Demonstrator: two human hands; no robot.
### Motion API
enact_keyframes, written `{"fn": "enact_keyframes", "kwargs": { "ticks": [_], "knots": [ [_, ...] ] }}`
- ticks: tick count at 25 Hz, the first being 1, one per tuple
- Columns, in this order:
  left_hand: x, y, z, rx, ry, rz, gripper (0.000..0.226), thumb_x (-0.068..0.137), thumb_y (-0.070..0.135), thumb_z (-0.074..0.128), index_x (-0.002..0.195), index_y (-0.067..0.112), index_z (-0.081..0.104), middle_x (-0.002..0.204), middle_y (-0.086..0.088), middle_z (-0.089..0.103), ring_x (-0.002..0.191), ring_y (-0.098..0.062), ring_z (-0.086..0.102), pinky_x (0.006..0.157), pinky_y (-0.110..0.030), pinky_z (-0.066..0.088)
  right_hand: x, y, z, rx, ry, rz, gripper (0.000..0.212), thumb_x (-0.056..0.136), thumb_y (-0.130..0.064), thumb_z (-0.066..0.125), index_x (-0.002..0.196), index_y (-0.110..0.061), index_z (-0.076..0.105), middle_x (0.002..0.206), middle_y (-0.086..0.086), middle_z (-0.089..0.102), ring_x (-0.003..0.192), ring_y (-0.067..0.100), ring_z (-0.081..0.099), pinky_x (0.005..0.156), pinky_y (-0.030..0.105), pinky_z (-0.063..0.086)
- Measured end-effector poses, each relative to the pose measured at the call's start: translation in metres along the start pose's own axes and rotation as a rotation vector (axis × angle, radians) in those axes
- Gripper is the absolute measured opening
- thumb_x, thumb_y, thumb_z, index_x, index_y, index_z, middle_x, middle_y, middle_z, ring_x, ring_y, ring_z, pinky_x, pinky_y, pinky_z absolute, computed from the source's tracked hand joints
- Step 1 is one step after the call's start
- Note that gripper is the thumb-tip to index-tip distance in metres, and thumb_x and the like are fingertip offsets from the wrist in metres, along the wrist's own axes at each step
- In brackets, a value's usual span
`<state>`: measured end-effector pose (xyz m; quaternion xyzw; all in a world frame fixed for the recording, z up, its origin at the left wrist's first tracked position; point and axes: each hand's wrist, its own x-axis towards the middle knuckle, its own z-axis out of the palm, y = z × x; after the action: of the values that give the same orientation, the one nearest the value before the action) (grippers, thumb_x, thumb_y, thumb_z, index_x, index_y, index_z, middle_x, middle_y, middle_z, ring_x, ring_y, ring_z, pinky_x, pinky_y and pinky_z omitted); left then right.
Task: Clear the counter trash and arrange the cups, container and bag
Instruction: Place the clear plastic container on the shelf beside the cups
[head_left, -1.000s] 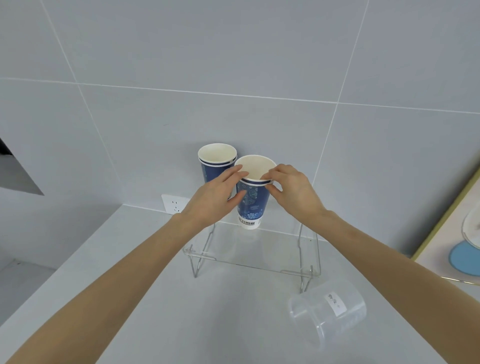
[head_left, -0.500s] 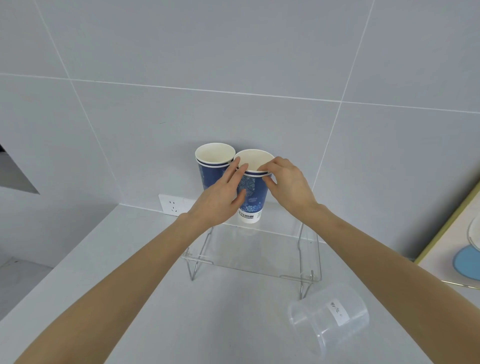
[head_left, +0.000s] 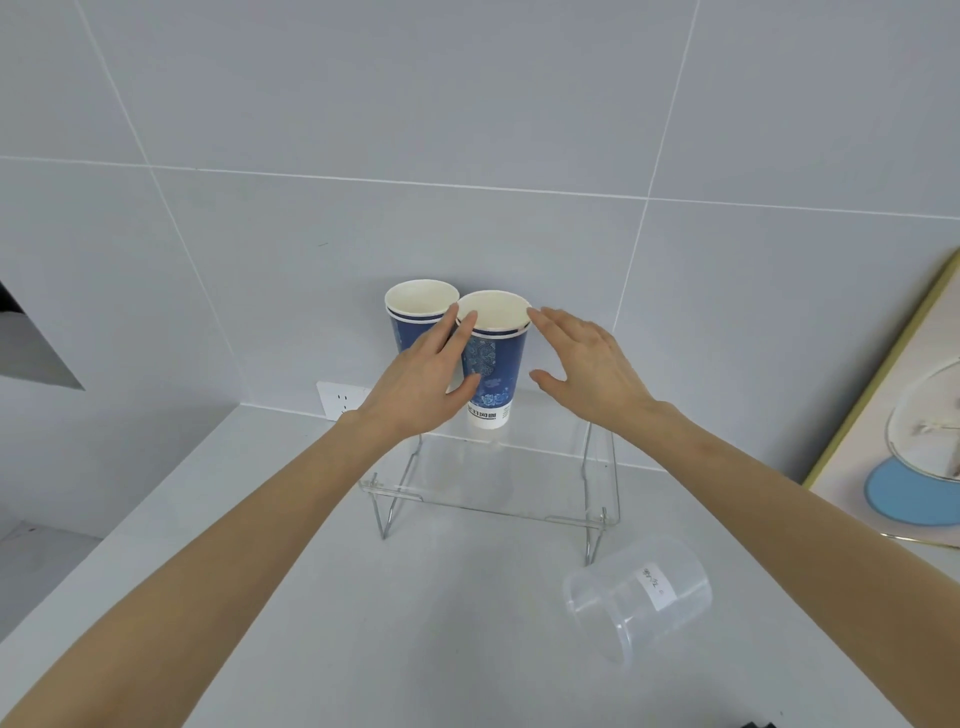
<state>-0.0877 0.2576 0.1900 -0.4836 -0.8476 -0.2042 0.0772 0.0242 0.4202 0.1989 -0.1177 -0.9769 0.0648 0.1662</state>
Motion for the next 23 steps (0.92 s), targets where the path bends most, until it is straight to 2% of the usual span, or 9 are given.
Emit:
{"fn": "enact_keyframes", "kwargs": {
  "ticks": [6, 11, 15, 19, 23],
  "knots": [
    [-0.037, 0.034, 0.000, -0.003, -0.009, 0.065, 0.063, 0.087, 0.032, 0.048, 0.140, 0.017, 0.017, 0.152, -0.004, 0.020, 0.135, -0.022, 0.026, 0.105, -0.035, 0.030, -0.064, 0.019, -0.012, -0.024, -0.040, 0.070, 0.063, 0.091, -0.029, 0.047, 0.143, -0.018, 0.014, 0.155, 0.007, 0.017, 0.142, 0.021, 0.015, 0.117, 0.041, 0.011],
    [-0.078, 0.072, 0.030, -0.062, -0.040, 0.025, 0.053, 0.088, 0.034, 0.046, 0.136, 0.019, 0.028, 0.144, -0.001, 0.035, 0.128, -0.020, 0.036, 0.097, -0.032, 0.036, -0.122, 0.042, -0.003, -0.144, -0.145, 0.064, 0.063, 0.091, -0.032, 0.045, 0.144, -0.019, 0.012, 0.156, 0.005, 0.014, 0.143, 0.020, 0.011, 0.117, 0.041, 0.008],
    [-0.109, 0.096, 0.068, -0.127, -0.137, -0.049, 0.052, 0.088, 0.036, 0.046, 0.135, 0.019, 0.031, 0.139, -0.001, 0.042, 0.125, -0.019, 0.039, 0.097, -0.032, 0.035, -0.158, 0.061, 0.015, -0.132, -0.249, 0.084, 0.063, 0.092, -0.034, 0.043, 0.144, -0.020, 0.010, 0.156, 0.004, 0.010, 0.144, 0.019, 0.008, 0.117, 0.040, 0.006],
    [-0.130, 0.118, 0.110, -0.172, -0.319, -0.170, 0.058, 0.087, 0.044, 0.045, 0.136, 0.019, 0.028, 0.142, 0.000, 0.039, 0.128, -0.018, 0.038, 0.102, -0.033, 0.034, -0.184, 0.077, 0.039, -0.176, -0.420, 0.056, 0.068, 0.091, -0.035, 0.045, 0.144, -0.021, 0.006, 0.157, 0.002, 0.005, 0.144, 0.019, 0.004, 0.118, 0.040, 0.004],
    [-0.144, 0.137, 0.146, -0.265, -0.444, -0.302, 0.060, 0.084, 0.047, 0.049, 0.133, 0.016, 0.034, 0.137, -0.002, 0.045, 0.124, -0.018, 0.043, 0.103, -0.033, 0.036, -0.197, 0.089, 0.059, -0.157, -0.580, 0.023, 0.074, 0.088, -0.034, 0.050, 0.145, -0.022, 0.004, 0.157, 0.004, 0.002, 0.144, 0.021, 0.003, 0.118, 0.041, 0.004]
  ]
}}
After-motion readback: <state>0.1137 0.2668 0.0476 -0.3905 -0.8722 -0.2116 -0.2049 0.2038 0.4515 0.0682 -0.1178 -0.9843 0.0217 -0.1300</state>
